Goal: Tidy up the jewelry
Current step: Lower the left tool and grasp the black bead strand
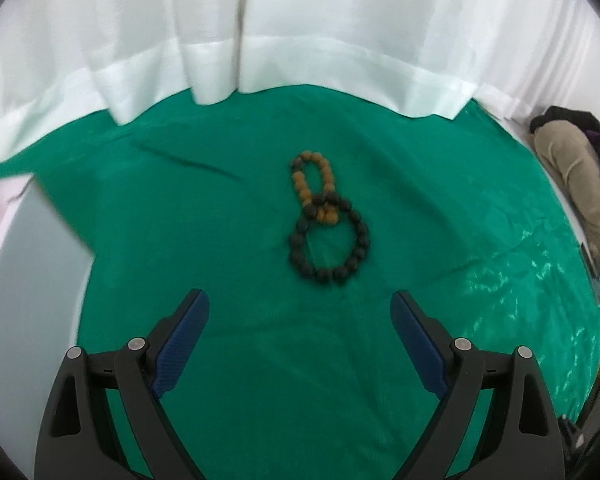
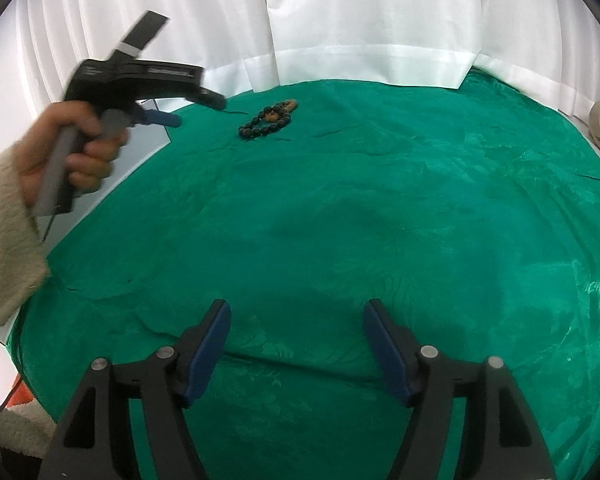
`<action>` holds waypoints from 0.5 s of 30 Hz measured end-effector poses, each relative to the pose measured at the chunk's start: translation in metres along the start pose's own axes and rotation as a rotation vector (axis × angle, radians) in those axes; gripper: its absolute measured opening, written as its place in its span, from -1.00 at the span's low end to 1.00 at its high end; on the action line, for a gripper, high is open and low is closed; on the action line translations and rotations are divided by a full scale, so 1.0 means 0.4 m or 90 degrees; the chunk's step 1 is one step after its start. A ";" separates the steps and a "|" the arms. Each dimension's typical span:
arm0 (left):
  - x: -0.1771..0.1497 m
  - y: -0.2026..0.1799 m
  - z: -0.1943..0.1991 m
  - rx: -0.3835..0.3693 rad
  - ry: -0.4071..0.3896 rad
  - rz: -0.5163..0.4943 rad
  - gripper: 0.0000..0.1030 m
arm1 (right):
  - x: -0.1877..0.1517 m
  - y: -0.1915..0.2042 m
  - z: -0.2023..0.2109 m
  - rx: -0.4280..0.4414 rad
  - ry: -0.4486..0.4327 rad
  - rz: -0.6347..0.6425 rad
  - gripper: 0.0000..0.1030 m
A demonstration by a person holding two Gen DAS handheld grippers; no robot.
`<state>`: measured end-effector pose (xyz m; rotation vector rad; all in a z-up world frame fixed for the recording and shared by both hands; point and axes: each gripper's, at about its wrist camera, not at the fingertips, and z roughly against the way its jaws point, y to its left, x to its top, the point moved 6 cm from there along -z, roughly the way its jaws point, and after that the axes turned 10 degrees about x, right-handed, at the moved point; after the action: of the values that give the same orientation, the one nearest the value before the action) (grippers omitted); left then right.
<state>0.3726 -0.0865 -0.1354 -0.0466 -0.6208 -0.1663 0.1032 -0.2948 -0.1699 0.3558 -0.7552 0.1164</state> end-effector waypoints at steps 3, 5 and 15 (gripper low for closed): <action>0.014 -0.001 -0.025 -0.015 -0.001 -0.007 0.80 | -0.001 0.002 -0.001 0.003 -0.003 -0.001 0.40; 0.022 0.007 -0.039 -0.026 0.000 -0.001 0.80 | -0.001 0.005 -0.004 0.007 0.002 0.005 0.47; 0.086 0.003 -0.125 0.001 0.008 -0.045 0.79 | 0.000 0.006 -0.009 0.010 0.004 0.009 0.52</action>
<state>0.4291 -0.0947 -0.1560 -0.0214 -0.6100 -0.2348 0.1051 -0.2914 -0.1715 0.3646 -0.7512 0.1357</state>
